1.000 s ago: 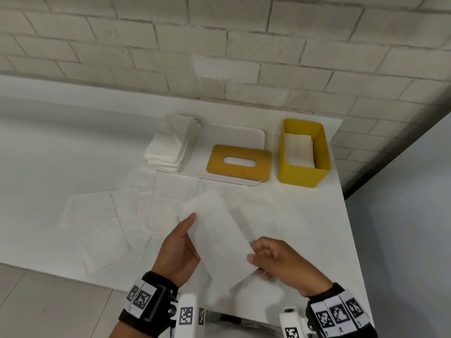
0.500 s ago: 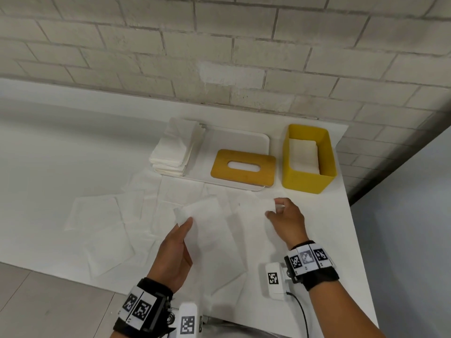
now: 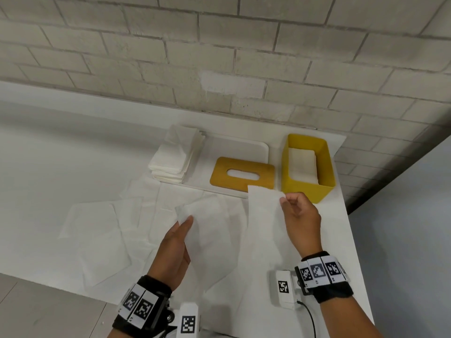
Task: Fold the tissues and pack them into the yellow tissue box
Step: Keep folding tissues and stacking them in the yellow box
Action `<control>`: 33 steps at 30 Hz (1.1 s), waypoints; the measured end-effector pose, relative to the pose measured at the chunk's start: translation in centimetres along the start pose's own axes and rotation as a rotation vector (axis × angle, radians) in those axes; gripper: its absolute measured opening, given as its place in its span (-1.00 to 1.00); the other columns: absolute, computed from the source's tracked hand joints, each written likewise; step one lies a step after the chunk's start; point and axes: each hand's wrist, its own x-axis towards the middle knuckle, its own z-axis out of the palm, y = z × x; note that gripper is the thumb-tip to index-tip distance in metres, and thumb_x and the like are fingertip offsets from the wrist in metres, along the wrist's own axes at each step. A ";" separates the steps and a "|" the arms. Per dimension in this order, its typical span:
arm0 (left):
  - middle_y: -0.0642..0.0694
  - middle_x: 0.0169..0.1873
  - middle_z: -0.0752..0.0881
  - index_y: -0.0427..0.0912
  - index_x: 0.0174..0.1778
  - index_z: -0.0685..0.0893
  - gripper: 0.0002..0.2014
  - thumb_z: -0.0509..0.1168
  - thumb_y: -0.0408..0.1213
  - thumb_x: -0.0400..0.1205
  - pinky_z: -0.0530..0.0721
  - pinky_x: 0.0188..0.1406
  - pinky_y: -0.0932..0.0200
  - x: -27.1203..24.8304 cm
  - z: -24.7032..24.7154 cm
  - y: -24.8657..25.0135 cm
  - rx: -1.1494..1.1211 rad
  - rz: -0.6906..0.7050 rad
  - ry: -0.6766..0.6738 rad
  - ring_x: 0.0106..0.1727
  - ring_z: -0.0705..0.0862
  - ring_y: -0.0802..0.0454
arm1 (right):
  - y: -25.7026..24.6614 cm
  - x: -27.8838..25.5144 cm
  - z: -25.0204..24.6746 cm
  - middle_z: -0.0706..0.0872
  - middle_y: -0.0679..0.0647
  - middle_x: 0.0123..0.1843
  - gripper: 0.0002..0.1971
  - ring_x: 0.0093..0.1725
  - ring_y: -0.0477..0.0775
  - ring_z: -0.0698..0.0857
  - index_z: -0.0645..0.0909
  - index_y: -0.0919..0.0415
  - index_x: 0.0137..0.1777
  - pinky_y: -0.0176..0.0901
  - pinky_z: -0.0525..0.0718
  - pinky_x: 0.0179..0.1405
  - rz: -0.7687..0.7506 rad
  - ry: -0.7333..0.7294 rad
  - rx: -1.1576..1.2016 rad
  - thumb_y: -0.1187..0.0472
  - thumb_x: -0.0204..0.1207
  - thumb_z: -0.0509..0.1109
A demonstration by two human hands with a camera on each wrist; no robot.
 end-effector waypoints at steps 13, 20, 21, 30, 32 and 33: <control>-0.02 0.25 0.84 0.05 0.44 0.67 -0.67 0.16 -0.03 0.83 0.64 0.49 -0.25 2.3 2.6 2.6 0.196 0.113 0.007 0.33 0.78 -0.07 | -8.3 0.8 -1.7 0.83 -0.04 -0.07 -0.87 -0.05 0.08 0.70 0.68 0.00 0.05 0.11 0.64 -0.01 -0.092 -0.033 0.537 0.22 0.76 0.32; -0.05 0.28 0.83 -0.08 0.47 0.67 -0.65 0.15 -0.09 0.84 0.65 0.47 -0.15 1.7 4.5 4.2 0.054 0.064 -0.094 0.33 0.78 -0.02 | -10.4 -1.2 -1.0 0.73 0.03 -0.25 -0.85 -0.27 0.03 0.60 0.67 -0.08 -0.02 -0.16 0.58 -0.27 -0.141 -0.125 0.478 0.18 0.74 0.35; -0.07 0.29 0.83 -0.10 0.48 0.66 -0.64 0.14 -0.10 0.84 0.66 0.43 -0.12 1.4 5.0 4.2 0.041 0.054 -0.120 0.33 0.79 -0.03 | -10.2 -1.5 -0.6 0.69 0.03 -0.30 -0.86 -0.33 0.00 0.54 0.66 -0.08 -0.02 -0.18 0.53 -0.34 -0.154 -0.128 0.435 0.17 0.74 0.35; -0.13 0.38 0.77 -0.08 0.54 0.61 -0.46 0.04 0.10 0.74 0.74 0.31 0.09 0.6 7.1 3.8 0.021 0.078 -0.317 0.43 0.72 -0.07 | -8.8 -3.7 1.9 0.64 -0.06 -0.43 -0.89 -0.49 -0.15 0.43 0.61 -0.07 0.12 -0.35 0.42 -0.44 -0.219 -0.073 0.229 0.18 0.73 0.36; -0.08 0.40 0.76 -0.04 0.56 0.57 -0.42 -0.01 0.15 0.73 0.75 0.25 0.19 0.5 7.2 3.8 0.004 0.069 -0.364 0.45 0.71 0.00 | -8.8 -3.9 1.9 0.61 -0.06 -0.47 -0.87 -0.51 -0.13 0.41 0.61 -0.07 0.17 -0.30 0.42 -0.45 -0.222 -0.062 0.224 0.20 0.73 0.35; -0.06 0.41 0.75 -0.03 0.55 0.56 -0.41 -0.02 0.17 0.71 0.75 0.24 0.22 0.4 7.2 3.7 -0.001 0.071 -0.384 0.45 0.71 0.02 | -8.8 -3.9 1.8 0.60 0.03 -0.46 -0.86 -0.51 -0.09 0.41 0.60 -0.09 0.18 -0.24 0.42 -0.46 -0.223 -0.060 0.222 0.19 0.74 0.35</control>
